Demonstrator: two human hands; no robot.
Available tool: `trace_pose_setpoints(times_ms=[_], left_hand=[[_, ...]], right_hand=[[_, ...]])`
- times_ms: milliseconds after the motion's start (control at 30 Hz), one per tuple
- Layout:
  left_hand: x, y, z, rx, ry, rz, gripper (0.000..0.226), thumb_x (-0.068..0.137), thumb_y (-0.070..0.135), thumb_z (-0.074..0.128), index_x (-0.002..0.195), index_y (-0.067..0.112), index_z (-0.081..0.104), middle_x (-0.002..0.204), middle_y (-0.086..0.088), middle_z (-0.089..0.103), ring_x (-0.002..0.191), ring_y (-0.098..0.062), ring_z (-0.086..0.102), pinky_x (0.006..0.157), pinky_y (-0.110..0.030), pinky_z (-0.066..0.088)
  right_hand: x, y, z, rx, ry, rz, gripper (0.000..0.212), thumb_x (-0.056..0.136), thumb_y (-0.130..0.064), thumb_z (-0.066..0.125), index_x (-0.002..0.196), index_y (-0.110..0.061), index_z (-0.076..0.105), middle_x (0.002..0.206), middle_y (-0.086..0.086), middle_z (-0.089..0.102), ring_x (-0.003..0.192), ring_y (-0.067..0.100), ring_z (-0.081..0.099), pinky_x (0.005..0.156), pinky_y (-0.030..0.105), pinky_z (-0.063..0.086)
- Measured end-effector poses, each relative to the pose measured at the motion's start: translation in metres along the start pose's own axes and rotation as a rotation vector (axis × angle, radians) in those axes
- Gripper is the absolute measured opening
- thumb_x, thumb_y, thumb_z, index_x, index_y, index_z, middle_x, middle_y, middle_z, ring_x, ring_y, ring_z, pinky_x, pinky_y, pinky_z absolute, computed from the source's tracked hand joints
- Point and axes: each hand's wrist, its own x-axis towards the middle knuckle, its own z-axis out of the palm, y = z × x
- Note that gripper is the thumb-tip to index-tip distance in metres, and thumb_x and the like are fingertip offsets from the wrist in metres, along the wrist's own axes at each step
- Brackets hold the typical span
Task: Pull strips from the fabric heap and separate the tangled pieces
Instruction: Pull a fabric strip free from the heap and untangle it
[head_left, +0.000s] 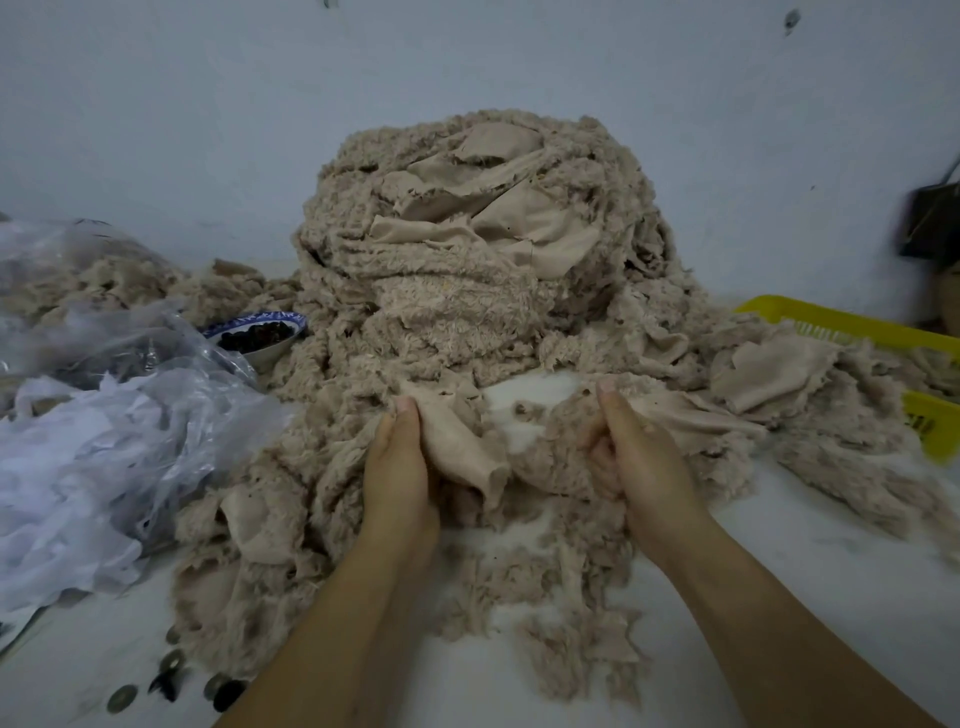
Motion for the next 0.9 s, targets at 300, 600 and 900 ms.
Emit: trace_pose_setpoints(times_ms=[300,600,900], left_hand=[[-0.018,-0.001,0.008,0.015,-0.414,-0.028,0.056,0.095,0.053,0.042,0.134,0.017,0.059,0.125,-0.007,0.070,0.119,-0.022,0.065,0.099,-0.038,0.051],[-0.006,-0.021,0.001,0.958,-0.337,0.283,0.012,0.094,0.031,0.065,0.083,0.031,0.063,0.079,0.010,0.067,0.065,0.004,0.059,0.051,-0.015,0.042],[0.011,-0.011,-0.014,0.748,-0.076,0.205,0.016,0.099,0.007,0.054,0.097,0.023,0.057,0.093,0.004,0.064,0.090,-0.022,0.064,0.079,-0.038,0.054]], right_hand=[[-0.008,0.013,0.024,-0.584,-0.194,-0.239,0.040,0.091,-0.057,0.055,0.068,-0.027,0.044,0.072,-0.018,0.049,0.068,-0.004,0.046,0.059,0.014,0.033],[0.002,0.005,0.013,0.223,-0.029,0.004,0.026,0.103,-0.027,0.050,0.087,-0.017,0.067,0.083,0.000,0.074,0.084,0.017,0.072,0.077,0.035,0.059],[0.013,-0.008,-0.012,0.720,0.212,0.189,0.029,0.107,-0.033,0.040,0.114,-0.015,0.062,0.094,-0.001,0.074,0.079,0.012,0.072,0.060,0.024,0.057]])
